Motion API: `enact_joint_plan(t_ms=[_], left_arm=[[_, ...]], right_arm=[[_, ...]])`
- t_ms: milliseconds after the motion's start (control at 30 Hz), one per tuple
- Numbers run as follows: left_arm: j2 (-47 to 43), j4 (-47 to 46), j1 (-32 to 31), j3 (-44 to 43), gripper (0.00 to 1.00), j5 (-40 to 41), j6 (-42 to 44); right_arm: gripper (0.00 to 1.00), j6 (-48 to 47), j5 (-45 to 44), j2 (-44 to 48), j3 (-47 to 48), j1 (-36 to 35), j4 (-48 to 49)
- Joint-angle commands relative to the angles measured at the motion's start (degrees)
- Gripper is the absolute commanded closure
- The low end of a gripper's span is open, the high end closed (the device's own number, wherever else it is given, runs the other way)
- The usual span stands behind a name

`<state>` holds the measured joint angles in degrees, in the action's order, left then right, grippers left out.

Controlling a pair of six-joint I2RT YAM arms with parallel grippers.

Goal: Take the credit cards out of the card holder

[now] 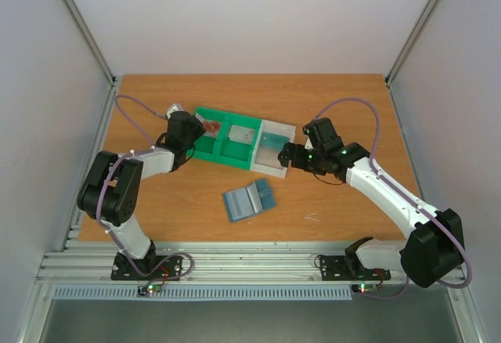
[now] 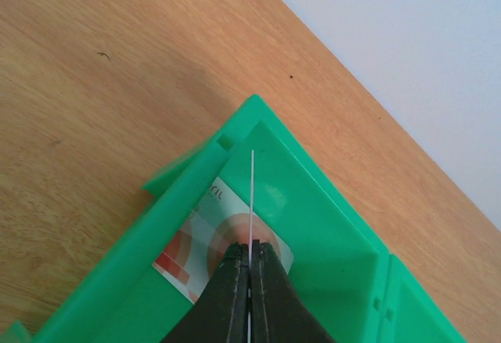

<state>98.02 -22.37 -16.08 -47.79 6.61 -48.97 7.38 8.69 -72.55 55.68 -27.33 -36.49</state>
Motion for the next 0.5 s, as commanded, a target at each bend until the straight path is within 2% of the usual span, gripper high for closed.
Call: enact_joint_plan(t_ms=[0, 200, 467], left_arm=[[1.8, -5.6, 0.2, -1.9, 1.00, 1.9, 2.1], [4.2, -5.8, 0.0, -3.2, 0.99, 2.0, 2.3], [6.4, -3.2, -0.1, -4.7, 0.92, 1.4, 2.5]], right_arm=[[0.02, -0.6, -0.1, 1.2, -1.0, -0.2, 0.2], [0.02, -0.2, -0.4, 1.2, -1.2, -0.3, 0.3], [0.02, -0.3, -0.7, 2.0, -1.0, -0.3, -0.4]])
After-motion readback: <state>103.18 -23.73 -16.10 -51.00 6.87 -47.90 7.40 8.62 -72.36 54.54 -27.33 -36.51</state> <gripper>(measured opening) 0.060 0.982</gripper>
